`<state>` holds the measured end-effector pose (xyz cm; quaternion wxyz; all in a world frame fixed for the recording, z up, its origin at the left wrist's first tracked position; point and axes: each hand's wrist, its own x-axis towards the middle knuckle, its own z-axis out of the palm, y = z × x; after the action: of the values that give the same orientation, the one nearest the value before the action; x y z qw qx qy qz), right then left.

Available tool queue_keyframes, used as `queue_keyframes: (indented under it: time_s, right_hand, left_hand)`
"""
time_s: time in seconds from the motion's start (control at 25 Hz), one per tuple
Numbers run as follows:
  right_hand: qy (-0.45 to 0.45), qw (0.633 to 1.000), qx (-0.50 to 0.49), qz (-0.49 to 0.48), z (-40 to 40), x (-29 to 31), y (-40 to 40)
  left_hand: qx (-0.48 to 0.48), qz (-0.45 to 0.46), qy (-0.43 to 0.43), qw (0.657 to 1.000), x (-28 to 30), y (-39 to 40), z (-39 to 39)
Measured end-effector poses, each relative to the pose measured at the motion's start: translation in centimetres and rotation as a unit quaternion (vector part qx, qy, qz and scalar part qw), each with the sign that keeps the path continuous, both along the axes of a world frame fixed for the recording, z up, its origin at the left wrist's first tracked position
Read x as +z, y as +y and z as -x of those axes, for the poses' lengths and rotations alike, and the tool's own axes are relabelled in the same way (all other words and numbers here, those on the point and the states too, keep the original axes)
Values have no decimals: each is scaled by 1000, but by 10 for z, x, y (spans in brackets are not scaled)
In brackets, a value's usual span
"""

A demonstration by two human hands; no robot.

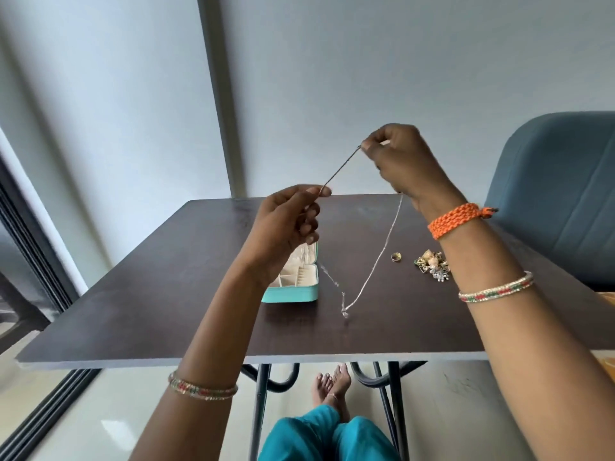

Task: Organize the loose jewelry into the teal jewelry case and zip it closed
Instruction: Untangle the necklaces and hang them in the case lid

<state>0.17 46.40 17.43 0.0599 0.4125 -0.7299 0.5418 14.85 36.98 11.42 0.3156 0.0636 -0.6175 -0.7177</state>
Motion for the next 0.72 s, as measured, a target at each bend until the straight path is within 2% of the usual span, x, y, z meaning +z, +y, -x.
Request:
queue_keyframes:
  time_s: [0.16, 0.28, 0.36, 0.44, 0.56, 0.64, 0.72]
  right_hand:
    - [-49, 993, -62, 87, 31, -11, 16]
    - [-81, 983, -101, 129, 36, -15, 27]
    - [-68, 985, -120, 104, 28, -18, 34]
    - [-14, 994, -104, -13, 5, -19, 44]
    - [29, 976, 68, -204, -47, -13, 51]
    - [-8, 950, 214, -227, -76, -8, 50]
    - [-31, 932, 296, -209, -89, -5, 47]
  left_hand:
    - [0, -89, -26, 996, -13, -1, -26]
    - [2, -154, 1, 988, -16, -2, -38]
    - [-9, -208, 71, 976, -16, 0, -42]
    - [-24, -226, 129, 965, -14, 1, -41]
    - [-51, -178, 134, 974, -10, 7, -33]
    - [-58, -132, 111, 983, -9, 14, -29]
    - [-70, -110, 95, 987, -9, 21, -28]
